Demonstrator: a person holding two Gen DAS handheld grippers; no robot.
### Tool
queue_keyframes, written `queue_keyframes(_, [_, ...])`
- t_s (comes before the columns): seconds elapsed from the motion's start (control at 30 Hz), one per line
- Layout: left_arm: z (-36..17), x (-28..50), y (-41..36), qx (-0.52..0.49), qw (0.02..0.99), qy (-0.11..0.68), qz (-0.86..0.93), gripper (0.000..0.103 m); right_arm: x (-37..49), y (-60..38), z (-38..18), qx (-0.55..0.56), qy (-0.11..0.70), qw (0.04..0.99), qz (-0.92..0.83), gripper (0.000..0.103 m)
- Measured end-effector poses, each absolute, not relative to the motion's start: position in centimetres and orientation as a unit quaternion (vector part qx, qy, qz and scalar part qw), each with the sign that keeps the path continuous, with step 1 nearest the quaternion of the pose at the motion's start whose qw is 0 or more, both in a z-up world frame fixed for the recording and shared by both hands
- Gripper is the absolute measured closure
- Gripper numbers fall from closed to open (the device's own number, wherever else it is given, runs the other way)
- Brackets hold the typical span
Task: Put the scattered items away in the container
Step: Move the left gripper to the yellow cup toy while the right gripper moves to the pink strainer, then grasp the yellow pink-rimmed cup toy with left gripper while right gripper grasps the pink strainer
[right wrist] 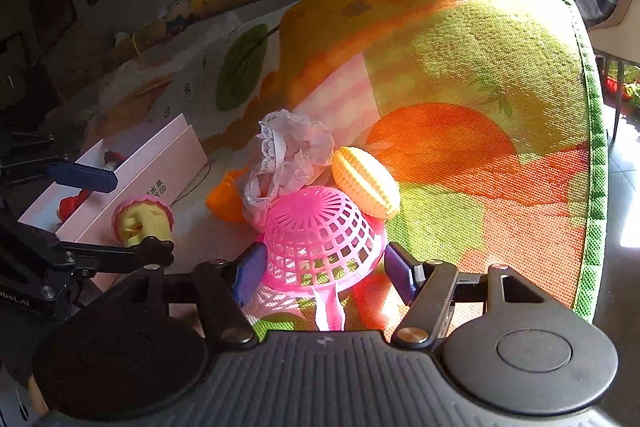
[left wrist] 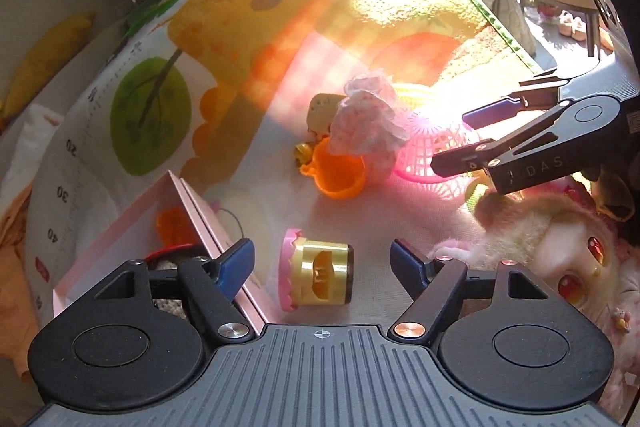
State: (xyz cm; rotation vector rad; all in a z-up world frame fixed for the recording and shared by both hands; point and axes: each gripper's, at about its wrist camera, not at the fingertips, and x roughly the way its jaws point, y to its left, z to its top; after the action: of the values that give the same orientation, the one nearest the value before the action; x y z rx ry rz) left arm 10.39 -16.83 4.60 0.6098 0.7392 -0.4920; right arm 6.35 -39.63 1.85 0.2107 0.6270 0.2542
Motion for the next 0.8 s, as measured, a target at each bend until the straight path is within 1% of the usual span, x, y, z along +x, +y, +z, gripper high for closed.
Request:
queue_keyframes(0.13, [3.4,11.3,-17.5,0.298,0.846,0.373,-0.237,0.023,6.5,-40.1,1.7,0.121,0.303,0.937,0.128,0.038])
queue_keyframes(0.27, [3.2,11.5,-17.6,0.284,0.841,0.391,-0.242,0.028,6.5,-40.3,1.5,0.129,0.301,0.936,0.13,0.038])
queue_keyframes(0.57, [4.0,10.3,-18.5,0.283,0.837,0.388,-0.262,0.035,6.3,-40.5,1.5,0.131,0.3,0.936,0.13,0.038])
queue_keyframes(0.8, [4.6,9.9,-18.6,0.269,0.834,0.394,-0.277,0.036,6.3,-40.5,1.5,0.131,0.3,0.936,0.131,0.038])
